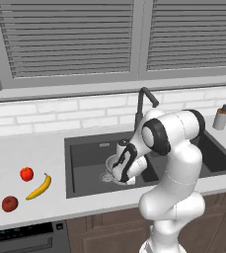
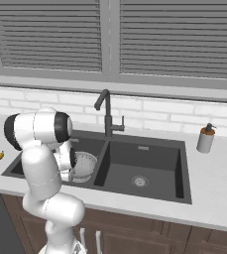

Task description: Put the colander in the sink, put the banana, apple, apple in the colander, and turn on the sink faucet and pour water over the colander.

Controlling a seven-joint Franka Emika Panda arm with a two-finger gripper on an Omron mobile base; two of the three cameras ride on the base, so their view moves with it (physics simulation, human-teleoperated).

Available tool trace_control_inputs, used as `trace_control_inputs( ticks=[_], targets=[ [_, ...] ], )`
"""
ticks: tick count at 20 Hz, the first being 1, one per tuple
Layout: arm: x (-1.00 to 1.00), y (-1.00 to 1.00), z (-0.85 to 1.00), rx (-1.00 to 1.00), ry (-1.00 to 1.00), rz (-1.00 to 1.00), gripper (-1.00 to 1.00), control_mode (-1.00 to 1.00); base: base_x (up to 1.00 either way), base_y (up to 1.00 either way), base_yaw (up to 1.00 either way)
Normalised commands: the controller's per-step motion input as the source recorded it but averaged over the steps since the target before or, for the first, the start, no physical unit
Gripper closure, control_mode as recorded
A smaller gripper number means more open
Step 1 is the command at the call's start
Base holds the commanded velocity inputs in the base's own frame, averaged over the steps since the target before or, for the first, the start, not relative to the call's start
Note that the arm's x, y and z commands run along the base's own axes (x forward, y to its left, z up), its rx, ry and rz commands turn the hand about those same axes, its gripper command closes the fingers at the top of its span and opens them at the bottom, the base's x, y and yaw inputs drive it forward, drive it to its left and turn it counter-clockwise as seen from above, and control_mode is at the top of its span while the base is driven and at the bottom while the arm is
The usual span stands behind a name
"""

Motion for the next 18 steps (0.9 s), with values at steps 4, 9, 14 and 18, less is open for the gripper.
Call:
trace_control_inputs(
  ticks=[4, 9, 14, 18],
  targets=[
    [0.2, -0.05, -0.37, 0.0, -0.02, 0.0, 1.0, -1.0, 0.0, 0.0, 0.0],
    [0.21, -0.07, -0.36, 0.0, -0.04, 0.0, 1.0, -1.0, 0.0, 0.0, 0.0],
    [0.35, -0.08, -0.36, 0.0, -0.01, -0.02, 1.0, -1.0, 0.0, 0.0, 0.0],
    [0.34, -0.19, -0.3, 0.0, 0.0, -0.02, 1.0, -1.0, 0.0, 0.0, 0.0]
  ],
)
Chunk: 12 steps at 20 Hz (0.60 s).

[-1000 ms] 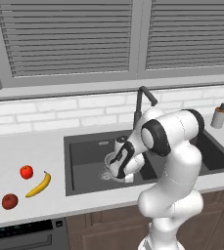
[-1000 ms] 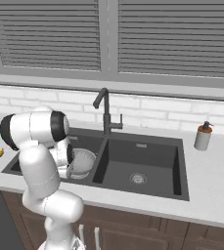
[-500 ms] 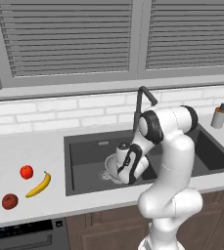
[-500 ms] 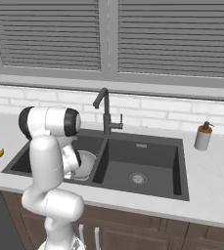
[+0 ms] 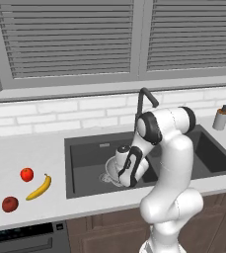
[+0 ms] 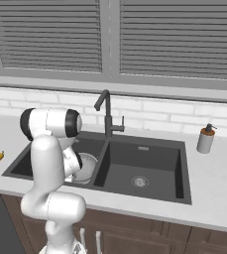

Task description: Put the colander in the sink, put the banana, apple, apple in the colander, and turn on the sink faucet and pour water over the colander.

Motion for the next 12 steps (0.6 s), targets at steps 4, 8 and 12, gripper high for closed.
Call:
trace_control_inputs(
  ticks=[4, 8, 12],
  targets=[
    [0.3, -0.29, -0.27, 0.0, 0.0, -0.03, 1.0, -1.0, 0.0, 0.0, 0.0],
    [0.13, -0.3, -0.25, 0.0, 0.0, -0.02, -1.0, -1.0, 0.0, 0.0, 0.0],
    [0.0, -0.36, -0.09, 0.01, -0.07, -0.02, -1.0, -1.0, 0.0, 0.0, 0.0]
  ],
)
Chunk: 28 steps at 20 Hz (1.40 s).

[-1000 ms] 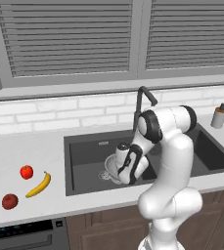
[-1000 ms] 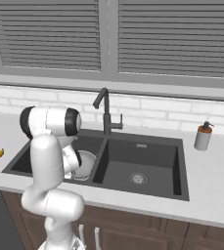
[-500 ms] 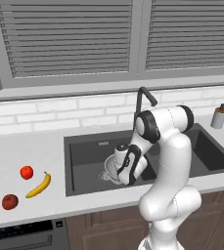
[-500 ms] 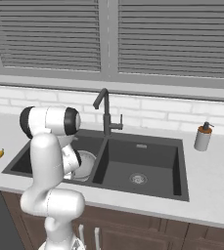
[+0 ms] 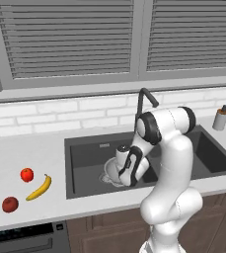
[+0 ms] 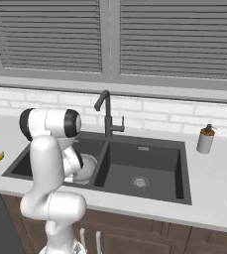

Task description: Put the colander in the sink, put the banana, apple, apple in the colander, and turn on the sink faucet and pour water over the colander.

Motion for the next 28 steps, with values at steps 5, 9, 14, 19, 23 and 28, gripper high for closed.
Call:
trace_control_inputs(
  ticks=[5, 9, 14, 19, 23, 28],
  targets=[
    [-0.07, -0.18, 0.06, 0.04, -0.07, -0.1, -1.0, -1.0, 0.0, 0.0, 0.0],
    [-0.13, -0.01, 0.32, 0.04, -0.06, -0.12, -1.0, -1.0, 0.0, 0.0, 0.0],
    [-0.26, 0.0, 0.72, 0.05, -0.01, -0.09, -1.0, -1.0, 0.0, 0.0, 0.0],
    [-0.1, 0.0, 0.99, 0.01, 0.07, -0.03, -1.0, -1.0, 0.0, 0.0, 0.0],
    [0.0, 0.08, 1.0, 0.0, 0.29, 0.0, -1.0, -1.0, 0.0, 0.0, 0.0],
    [0.0, 0.14, 1.0, 0.0, 0.29, 0.0, -1.0, -1.0, 0.0, 0.0, 0.0]
  ],
)
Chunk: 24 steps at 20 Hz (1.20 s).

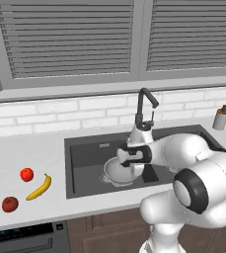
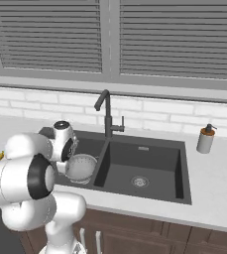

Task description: Put the colander in the sink, put the banana, apple, apple in the colander, and turn on the sink faucet and pour water over the colander.

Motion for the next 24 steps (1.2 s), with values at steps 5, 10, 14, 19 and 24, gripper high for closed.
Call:
trace_control_inputs(
  ticks=[5, 10, 14, 19, 24],
  targets=[
    [-0.14, 0.18, 0.85, -0.04, 0.22, 0.11, -1.0, -1.0, 0.0, 0.0, 0.0],
    [-0.85, 0.09, 0.18, -0.02, -0.14, 0.17, -1.0, -1.0, 0.0, 0.0, 0.0],
    [-0.97, 0.14, 0.0, -0.01, -0.26, 0.29, -1.0, -1.0, 0.0, 0.0, 0.0],
    [-0.76, 0.39, 0.02, -0.17, -0.01, 0.42, -1.0, -1.0, 0.0, 0.0, 0.0],
    [-0.64, 0.62, 0.31, -0.21, 0.05, 0.44, -1.0, -1.0, 0.0, 0.0, 0.0]
  ],
)
